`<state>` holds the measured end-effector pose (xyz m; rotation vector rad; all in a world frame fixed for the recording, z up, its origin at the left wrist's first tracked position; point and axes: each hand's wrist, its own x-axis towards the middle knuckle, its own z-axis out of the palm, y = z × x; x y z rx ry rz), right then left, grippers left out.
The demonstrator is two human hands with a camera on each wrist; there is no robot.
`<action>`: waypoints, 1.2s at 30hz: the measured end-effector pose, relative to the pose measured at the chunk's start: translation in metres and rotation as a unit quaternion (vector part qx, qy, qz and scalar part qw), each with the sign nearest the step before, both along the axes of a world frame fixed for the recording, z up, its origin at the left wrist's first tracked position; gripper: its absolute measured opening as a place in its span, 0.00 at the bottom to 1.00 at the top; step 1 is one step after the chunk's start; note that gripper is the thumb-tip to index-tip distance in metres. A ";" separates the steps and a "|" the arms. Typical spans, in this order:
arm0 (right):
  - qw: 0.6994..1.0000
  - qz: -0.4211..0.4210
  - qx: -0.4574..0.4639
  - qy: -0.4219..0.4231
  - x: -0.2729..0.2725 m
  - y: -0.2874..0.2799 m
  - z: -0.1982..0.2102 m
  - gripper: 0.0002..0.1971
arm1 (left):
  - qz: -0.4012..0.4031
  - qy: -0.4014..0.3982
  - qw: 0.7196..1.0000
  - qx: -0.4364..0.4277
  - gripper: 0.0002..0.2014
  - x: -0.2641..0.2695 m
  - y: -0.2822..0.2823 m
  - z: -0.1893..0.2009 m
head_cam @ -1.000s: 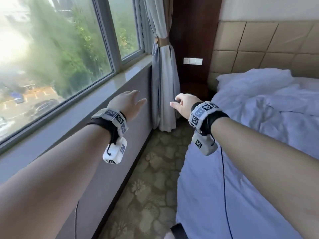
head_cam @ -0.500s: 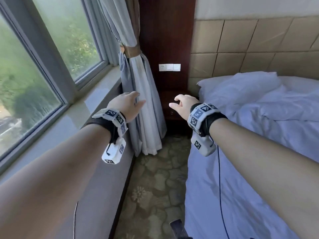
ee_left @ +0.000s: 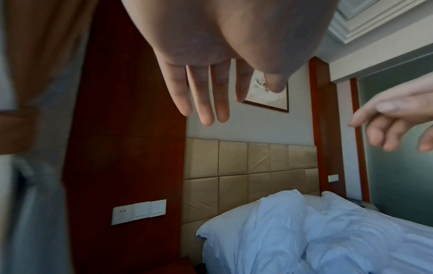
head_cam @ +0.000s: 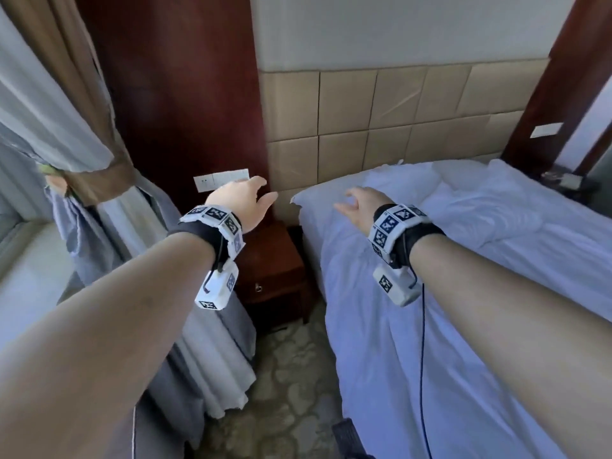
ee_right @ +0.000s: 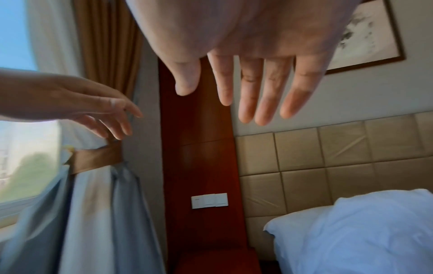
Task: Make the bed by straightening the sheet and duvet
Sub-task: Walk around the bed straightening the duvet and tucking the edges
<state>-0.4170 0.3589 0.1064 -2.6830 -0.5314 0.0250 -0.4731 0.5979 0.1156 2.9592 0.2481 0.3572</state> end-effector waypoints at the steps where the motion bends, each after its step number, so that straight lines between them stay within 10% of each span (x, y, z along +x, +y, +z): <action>1: 1.000 -0.020 0.002 0.005 0.019 0.001 0.001 0.28 | -0.017 0.003 1.000 -0.006 0.24 0.027 0.003 0.002; 20: 0.976 -0.198 -0.003 0.093 0.477 -0.070 -0.074 0.29 | -0.177 0.106 0.977 -0.046 0.22 0.540 -0.062 -0.057; 36: 0.922 -0.358 -0.023 0.148 0.688 -0.162 -0.126 0.29 | -0.347 0.180 0.920 -0.028 0.27 0.823 -0.185 -0.141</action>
